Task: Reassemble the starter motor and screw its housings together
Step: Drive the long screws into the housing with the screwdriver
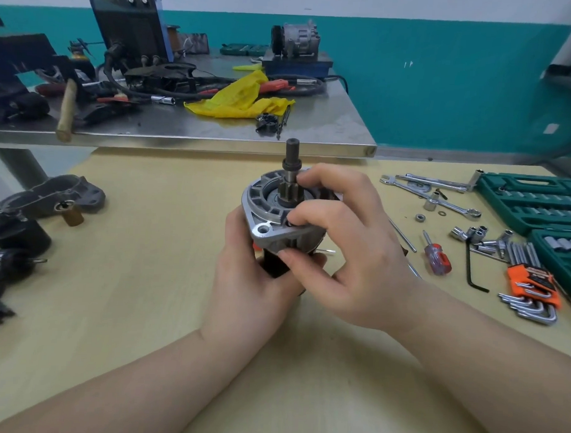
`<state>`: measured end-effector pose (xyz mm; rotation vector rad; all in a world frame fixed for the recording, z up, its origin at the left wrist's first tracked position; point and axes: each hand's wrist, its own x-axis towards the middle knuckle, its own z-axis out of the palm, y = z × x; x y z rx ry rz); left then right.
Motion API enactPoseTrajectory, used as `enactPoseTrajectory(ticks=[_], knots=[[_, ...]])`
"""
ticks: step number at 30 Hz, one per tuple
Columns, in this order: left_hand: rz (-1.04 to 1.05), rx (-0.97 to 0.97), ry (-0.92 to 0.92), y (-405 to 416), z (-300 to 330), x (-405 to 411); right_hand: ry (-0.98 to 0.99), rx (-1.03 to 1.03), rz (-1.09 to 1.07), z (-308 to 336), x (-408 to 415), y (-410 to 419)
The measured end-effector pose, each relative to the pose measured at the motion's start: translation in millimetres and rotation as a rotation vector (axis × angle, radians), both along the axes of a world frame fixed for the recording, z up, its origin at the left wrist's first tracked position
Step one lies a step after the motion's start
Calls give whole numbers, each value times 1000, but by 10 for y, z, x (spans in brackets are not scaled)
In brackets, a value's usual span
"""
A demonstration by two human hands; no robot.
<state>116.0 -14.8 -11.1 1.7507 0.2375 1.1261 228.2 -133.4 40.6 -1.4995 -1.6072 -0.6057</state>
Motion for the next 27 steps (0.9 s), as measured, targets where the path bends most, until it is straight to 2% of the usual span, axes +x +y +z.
enactPoseTrajectory(ticks=[7, 10, 16, 18, 20, 21, 22, 23, 25, 27], knots=[[-29, 88, -8, 102, -39, -25, 79, -10, 81, 27, -16, 6], [-105, 115, 3, 269, -28, -46, 134, -1, 121, 40, -13, -18], [-287, 84, 196, 340, 1, 41, 161, 47, 228, 53, 2, -70], [-238, 99, 222, 313, 11, 79, 300, 14, 353, 176, 82, -106], [-177, 104, 214, 288, 5, 82, 553, 88, 368, 356, 275, -162], [-158, 87, 201, 276, -3, 70, 627, 152, 249, 442, 421, -188], [-145, 68, 189, 269, -11, 64, 640, 172, 42, 510, 585, -214], [-135, 53, 183, 263, -19, 60, 605, 102, -197, 542, 755, -242], [-117, 52, 176, 260, -29, 64, 510, -284, -607, 496, 1066, -278], [-112, 74, 168, 253, -32, 64, 477, -720, -840, 324, 1252, -284]])
